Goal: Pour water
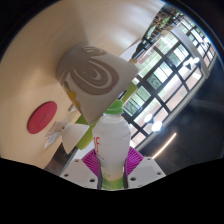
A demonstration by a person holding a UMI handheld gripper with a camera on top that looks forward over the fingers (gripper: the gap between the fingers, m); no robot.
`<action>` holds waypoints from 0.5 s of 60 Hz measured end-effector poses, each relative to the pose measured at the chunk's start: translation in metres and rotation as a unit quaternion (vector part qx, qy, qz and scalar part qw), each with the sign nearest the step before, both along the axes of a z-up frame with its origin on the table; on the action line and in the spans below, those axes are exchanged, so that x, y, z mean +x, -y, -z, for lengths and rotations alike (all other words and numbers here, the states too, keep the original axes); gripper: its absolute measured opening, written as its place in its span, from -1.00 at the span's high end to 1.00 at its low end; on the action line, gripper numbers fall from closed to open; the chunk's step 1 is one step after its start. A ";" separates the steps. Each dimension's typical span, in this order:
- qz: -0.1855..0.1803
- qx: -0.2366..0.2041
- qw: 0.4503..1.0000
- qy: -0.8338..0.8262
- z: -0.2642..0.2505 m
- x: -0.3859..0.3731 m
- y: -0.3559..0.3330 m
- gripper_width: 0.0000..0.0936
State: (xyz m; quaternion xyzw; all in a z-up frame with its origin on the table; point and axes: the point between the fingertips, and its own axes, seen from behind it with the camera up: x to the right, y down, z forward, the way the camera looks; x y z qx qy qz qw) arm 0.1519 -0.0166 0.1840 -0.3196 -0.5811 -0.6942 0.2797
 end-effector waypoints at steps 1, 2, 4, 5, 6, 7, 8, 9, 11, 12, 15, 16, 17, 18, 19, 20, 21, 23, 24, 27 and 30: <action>-0.002 0.002 1.000 -0.009 -0.003 0.000 0.001 0.39; -0.006 0.006 1.000 -0.022 0.002 0.011 0.014 0.39; -0.009 0.014 0.998 -0.055 -0.001 0.008 0.022 0.39; -0.011 0.020 0.997 -0.078 -0.006 0.009 0.024 0.39; -0.013 0.026 0.994 -0.106 -0.011 0.011 0.027 0.39; -0.015 0.034 0.989 -0.142 -0.013 0.021 0.037 0.39; -0.012 0.043 0.982 -0.181 -0.020 0.018 0.034 0.39; -0.016 0.054 0.972 -0.229 -0.019 0.036 0.033 0.39; -0.016 0.065 0.939 -0.337 -0.023 0.037 0.042 0.39; -0.019 0.067 0.916 -0.396 -0.022 0.040 0.043 0.39; -0.028 0.070 0.815 -0.574 -0.015 0.045 0.050 0.39; -0.030 0.071 0.774 -0.628 -0.012 0.046 0.052 0.39; -0.036 0.076 0.729 -0.679 -0.004 0.052 0.059 0.39; -0.038 0.077 0.686 -0.723 0.001 0.054 0.063 0.39; -0.039 0.077 0.646 -0.758 0.003 0.052 0.078 0.39; -0.041 0.075 0.605 -0.792 0.009 0.052 0.081 0.39; -0.042 0.072 0.565 -0.821 0.015 0.053 0.084 0.39; -0.041 0.064 0.494 -0.866 0.032 0.056 0.089 0.39; -0.039 0.056 0.462 -0.884 0.039 0.057 0.082 0.39; -0.028 0.047 0.400 -0.915 0.064 0.061 0.099 0.39; -0.013 0.043 0.375 -0.926 0.088 0.072 0.103 0.39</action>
